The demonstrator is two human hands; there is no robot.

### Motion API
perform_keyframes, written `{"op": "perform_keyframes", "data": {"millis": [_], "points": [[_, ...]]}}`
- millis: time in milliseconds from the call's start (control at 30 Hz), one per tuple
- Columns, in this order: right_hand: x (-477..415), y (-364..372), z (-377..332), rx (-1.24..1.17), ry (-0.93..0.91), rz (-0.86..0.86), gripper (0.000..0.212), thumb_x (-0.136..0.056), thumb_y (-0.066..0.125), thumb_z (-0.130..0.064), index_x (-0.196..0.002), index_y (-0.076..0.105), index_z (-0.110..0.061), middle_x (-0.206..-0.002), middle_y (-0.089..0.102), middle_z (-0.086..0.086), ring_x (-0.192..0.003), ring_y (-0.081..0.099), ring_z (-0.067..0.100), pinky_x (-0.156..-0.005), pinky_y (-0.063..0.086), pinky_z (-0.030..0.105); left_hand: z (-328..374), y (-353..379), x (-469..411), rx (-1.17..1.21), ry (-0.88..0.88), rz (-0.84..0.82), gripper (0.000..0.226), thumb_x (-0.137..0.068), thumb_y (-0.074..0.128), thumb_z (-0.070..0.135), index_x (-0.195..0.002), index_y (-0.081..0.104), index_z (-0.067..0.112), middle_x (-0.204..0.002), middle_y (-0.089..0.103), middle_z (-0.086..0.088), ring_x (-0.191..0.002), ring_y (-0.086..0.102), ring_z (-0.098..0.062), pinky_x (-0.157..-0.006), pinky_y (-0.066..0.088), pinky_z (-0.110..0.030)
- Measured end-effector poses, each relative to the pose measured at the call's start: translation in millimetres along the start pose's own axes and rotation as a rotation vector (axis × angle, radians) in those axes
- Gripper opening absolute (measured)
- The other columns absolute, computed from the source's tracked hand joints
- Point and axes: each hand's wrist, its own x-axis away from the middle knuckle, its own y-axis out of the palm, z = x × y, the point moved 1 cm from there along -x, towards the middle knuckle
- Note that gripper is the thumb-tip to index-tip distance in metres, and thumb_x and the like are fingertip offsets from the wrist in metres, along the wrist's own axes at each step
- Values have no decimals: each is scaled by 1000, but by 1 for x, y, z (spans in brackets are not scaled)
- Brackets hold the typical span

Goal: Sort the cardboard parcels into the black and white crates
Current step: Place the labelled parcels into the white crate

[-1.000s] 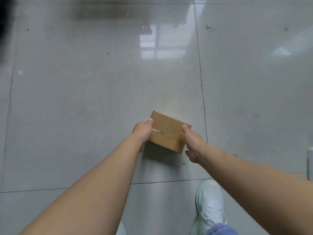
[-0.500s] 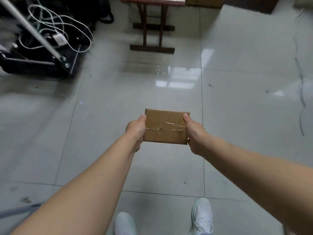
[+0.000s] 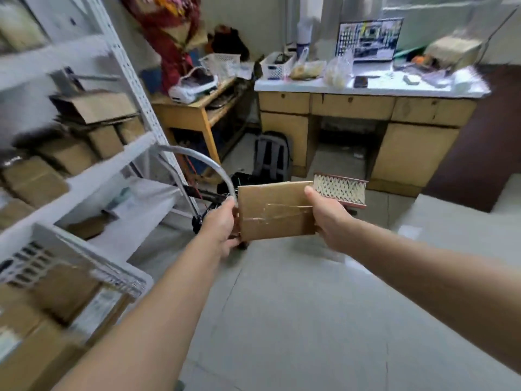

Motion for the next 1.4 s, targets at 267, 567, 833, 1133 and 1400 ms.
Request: {"op": "perform_keyframes", "data": {"millis": [267, 567, 833, 1133, 1400], "points": [[88, 64, -97, 40, -175, -300, 31, -94, 44, -51, -94, 50, -21, -85, 55, -9, -77, 53, 9, -74, 40, 26, 81, -86, 108, 173, 218, 266, 33, -100, 40, 40, -92, 59, 14, -83, 67, -6, -74, 64, -20, -47, 50, -27], [122, 141, -108, 11, -131, -606, 44, -91, 48, -54, -114, 60, -19, -103, 69, 2, -76, 69, 17, -51, 52, 24, 64, -162, 161, 400, 199, 566, 35, -96, 45, 46, -91, 58, 13, -89, 70, -11, -83, 66, -26, -63, 55, -39], [116, 266, -108, 230, -90, -753, 61, -84, 46, -68, -100, 61, -11, -101, 68, 11, -97, 64, 28, -92, 49, 43, 55, -255, 134, 509, 165, 770, 40, -92, 49, 53, -102, 60, 17, -95, 69, -7, -86, 65, -25, -76, 56, -39], [88, 397, -87, 424, -146, -763, 53, -82, 61, -55, -117, 54, -16, -109, 58, 3, -88, 56, 18, -86, 43, 33, 34, -339, 79, 636, 113, 810, 18, -92, 58, 29, -89, 64, 12, -86, 65, -7, -70, 59, -22, -62, 47, -31], [48, 516, -64, 711, -247, -906, 60, -87, 53, -54, -129, 50, -11, -119, 52, 6, -103, 46, 23, -86, 36, 35, 12, -390, 24, 777, -12, 937, 19, -96, 54, 23, -82, 57, 9, -75, 59, -7, -68, 58, -21, -59, 52, -36]]}}
